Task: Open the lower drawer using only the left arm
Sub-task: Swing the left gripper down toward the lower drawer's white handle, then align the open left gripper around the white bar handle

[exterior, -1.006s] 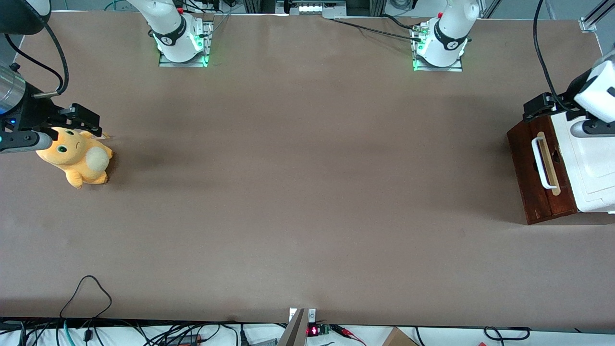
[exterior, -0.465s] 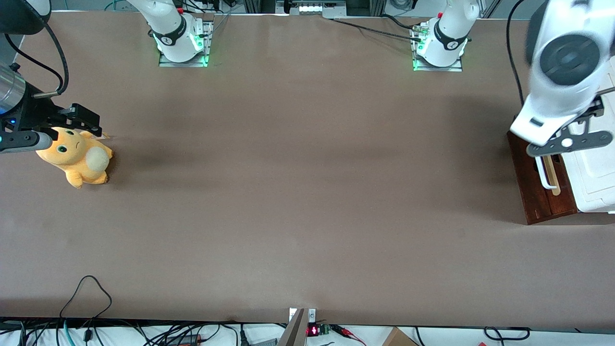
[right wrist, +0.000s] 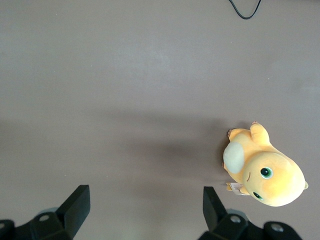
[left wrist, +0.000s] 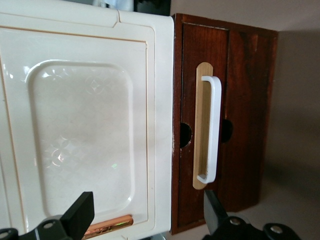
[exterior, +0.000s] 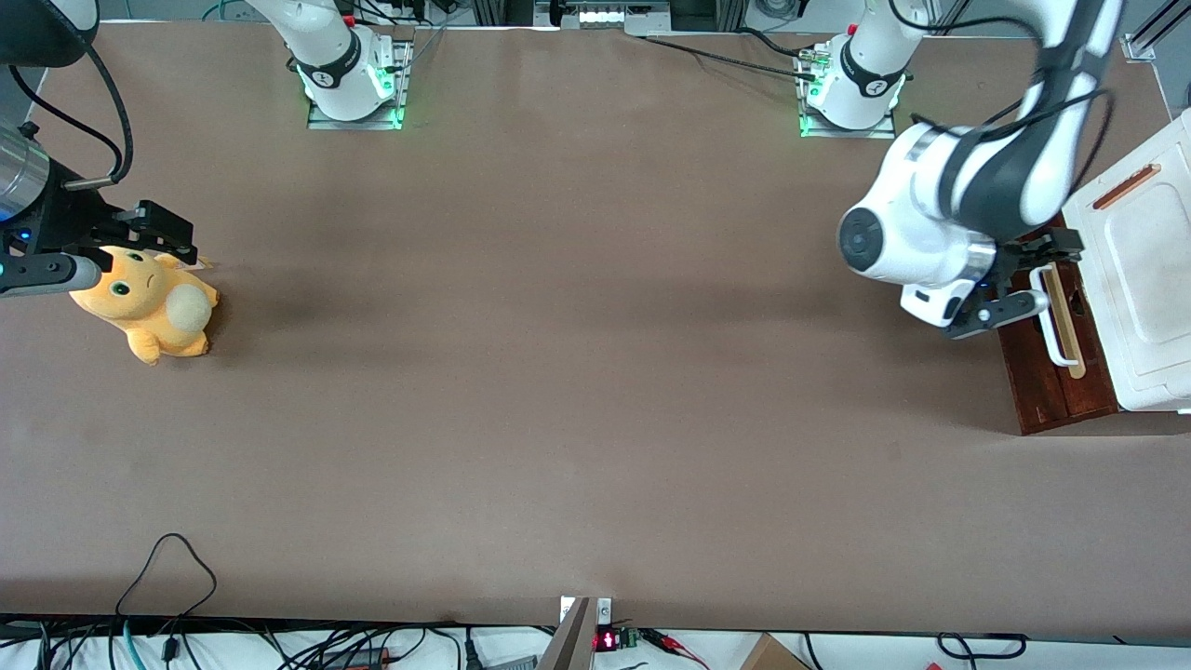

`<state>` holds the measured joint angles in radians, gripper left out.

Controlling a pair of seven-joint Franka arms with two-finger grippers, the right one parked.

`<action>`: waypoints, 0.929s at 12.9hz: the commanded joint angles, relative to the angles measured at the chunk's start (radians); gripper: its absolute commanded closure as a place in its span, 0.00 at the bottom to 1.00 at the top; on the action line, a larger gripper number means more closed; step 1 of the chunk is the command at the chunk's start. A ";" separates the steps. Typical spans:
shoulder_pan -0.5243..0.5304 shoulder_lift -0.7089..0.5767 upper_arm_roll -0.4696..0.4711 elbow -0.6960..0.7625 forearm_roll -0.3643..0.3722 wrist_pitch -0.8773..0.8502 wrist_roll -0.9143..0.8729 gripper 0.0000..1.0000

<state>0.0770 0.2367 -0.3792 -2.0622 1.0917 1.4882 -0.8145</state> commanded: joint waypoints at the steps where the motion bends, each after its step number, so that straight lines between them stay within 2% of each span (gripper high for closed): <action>1: 0.043 0.042 -0.013 -0.048 0.112 0.003 -0.054 0.05; 4: 0.044 0.117 -0.012 -0.075 0.172 -0.012 -0.128 0.08; 9: 0.047 0.268 -0.012 -0.091 0.353 -0.120 -0.268 0.13; 12: 0.047 0.334 -0.012 -0.096 0.401 -0.187 -0.348 0.13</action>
<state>0.1155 0.5307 -0.3791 -2.1599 1.4509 1.3550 -1.1092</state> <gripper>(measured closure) 0.132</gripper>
